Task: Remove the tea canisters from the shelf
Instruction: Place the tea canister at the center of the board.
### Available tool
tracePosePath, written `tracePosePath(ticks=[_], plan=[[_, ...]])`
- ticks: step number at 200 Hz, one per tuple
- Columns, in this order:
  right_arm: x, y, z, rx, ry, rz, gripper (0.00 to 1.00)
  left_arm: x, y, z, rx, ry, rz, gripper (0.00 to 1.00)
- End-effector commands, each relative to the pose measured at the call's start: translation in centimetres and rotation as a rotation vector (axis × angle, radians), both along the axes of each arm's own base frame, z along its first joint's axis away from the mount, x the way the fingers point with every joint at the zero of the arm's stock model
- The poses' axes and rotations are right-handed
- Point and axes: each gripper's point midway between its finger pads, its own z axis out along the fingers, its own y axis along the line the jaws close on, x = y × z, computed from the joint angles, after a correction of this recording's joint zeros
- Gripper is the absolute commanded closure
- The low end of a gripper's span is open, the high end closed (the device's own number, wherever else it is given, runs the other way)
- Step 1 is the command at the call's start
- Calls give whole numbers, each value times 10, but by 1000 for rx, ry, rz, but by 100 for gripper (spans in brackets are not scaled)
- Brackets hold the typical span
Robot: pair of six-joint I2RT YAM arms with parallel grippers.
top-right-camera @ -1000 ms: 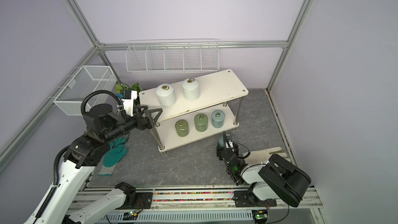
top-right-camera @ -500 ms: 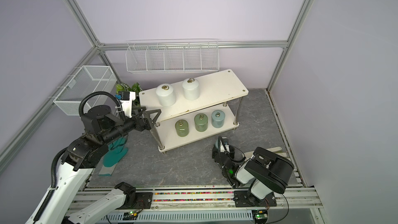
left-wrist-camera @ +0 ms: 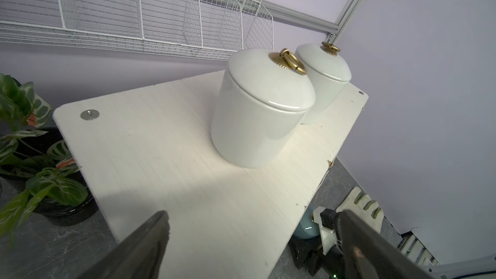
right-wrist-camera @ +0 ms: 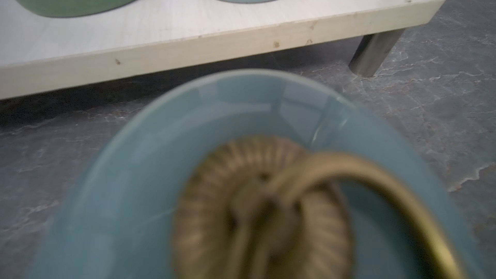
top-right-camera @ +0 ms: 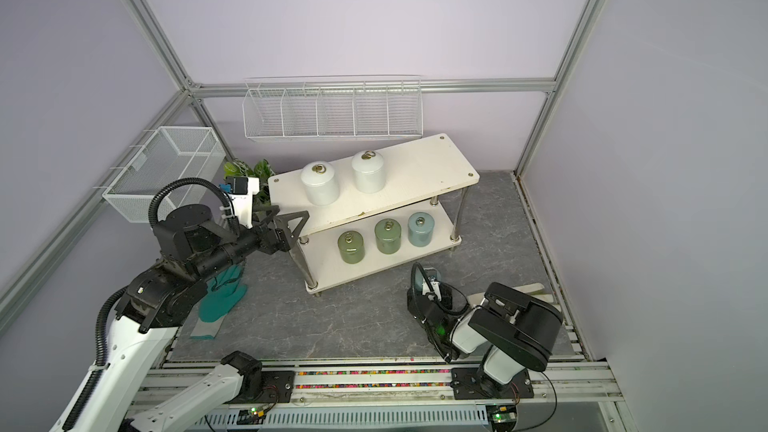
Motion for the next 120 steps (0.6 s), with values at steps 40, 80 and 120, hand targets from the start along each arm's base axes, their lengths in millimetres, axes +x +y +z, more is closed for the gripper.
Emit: tracePosePath(ticks=[40, 80, 120], plan=[[-23, -20, 32, -113, 19, -22, 11, -5, 4, 2, 24, -31, 2, 0], [-32, -36, 62, 17, -42, -36, 11, -8, 4, 3, 20, -47, -5, 0], [-36, -44, 97, 105, -130, -19, 11, -9, 5, 5, 21, -56, -5, 0]])
